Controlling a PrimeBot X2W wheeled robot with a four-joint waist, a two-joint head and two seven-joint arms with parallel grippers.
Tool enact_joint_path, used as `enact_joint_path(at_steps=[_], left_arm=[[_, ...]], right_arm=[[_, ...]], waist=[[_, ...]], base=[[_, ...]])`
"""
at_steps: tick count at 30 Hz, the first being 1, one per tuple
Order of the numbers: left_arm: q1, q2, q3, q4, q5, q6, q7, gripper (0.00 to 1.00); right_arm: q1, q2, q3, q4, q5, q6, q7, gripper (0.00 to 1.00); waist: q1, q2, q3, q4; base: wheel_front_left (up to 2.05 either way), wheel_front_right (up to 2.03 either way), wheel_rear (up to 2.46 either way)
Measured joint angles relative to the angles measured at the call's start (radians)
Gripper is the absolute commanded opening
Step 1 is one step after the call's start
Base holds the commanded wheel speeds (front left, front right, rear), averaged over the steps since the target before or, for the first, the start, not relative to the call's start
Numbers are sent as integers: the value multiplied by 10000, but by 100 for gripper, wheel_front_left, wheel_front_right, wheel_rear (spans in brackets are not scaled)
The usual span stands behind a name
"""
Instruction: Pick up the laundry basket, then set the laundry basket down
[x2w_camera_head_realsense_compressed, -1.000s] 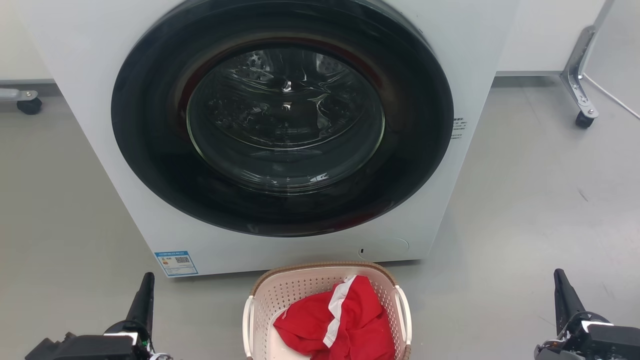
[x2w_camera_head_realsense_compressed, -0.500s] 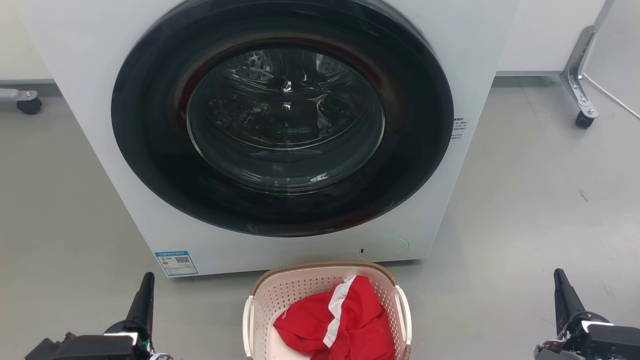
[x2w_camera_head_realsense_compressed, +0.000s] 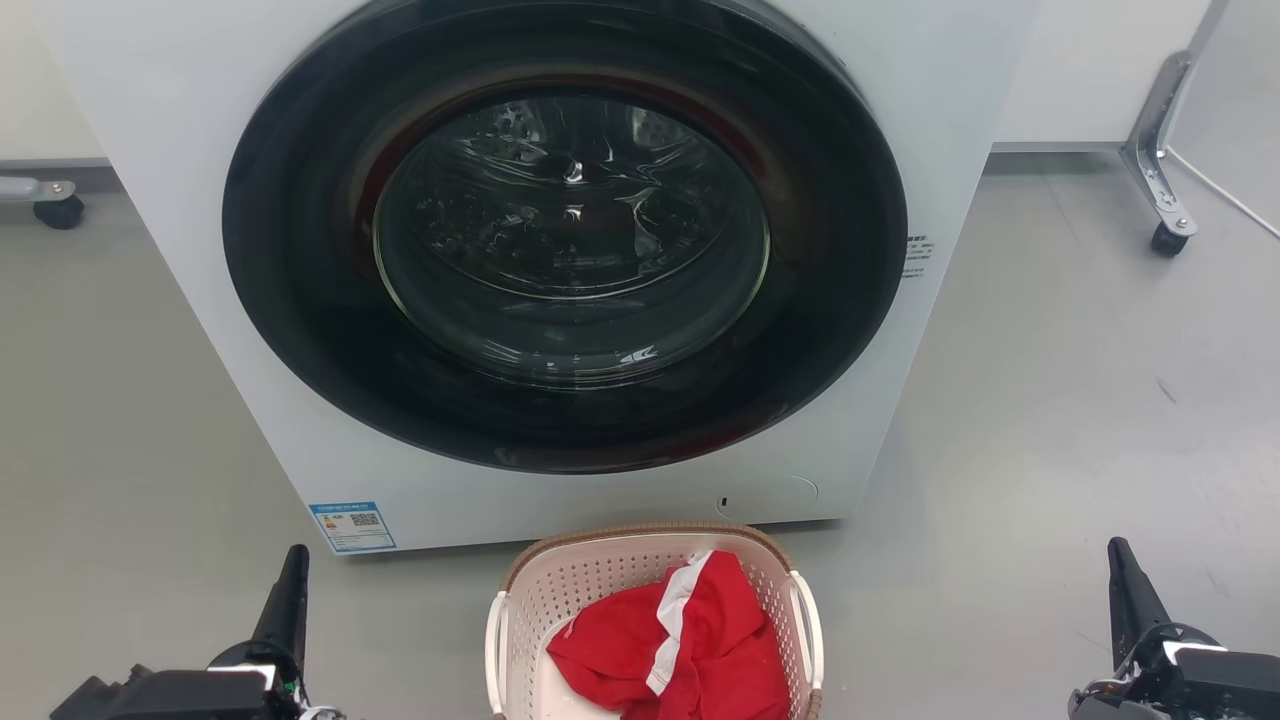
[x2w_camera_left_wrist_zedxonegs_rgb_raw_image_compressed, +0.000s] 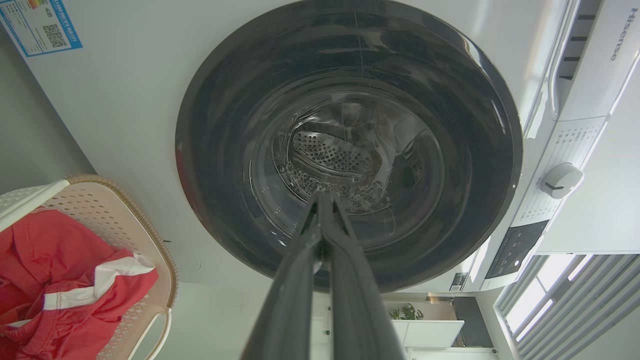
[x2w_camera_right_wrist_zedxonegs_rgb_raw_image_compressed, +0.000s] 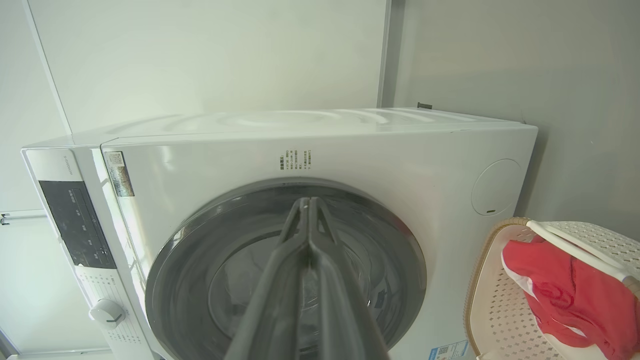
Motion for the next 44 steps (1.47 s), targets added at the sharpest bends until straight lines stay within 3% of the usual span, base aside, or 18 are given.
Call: enact_joint_path(at_steps=[44], left_arm=[[0, -2, 0, -4, -2, 0, 0, 0]], right_arm=[[0, 0, 2, -6, 0, 0, 0, 0]], waist=[[0, 0, 1, 0]], base=[[0, 0, 0]])
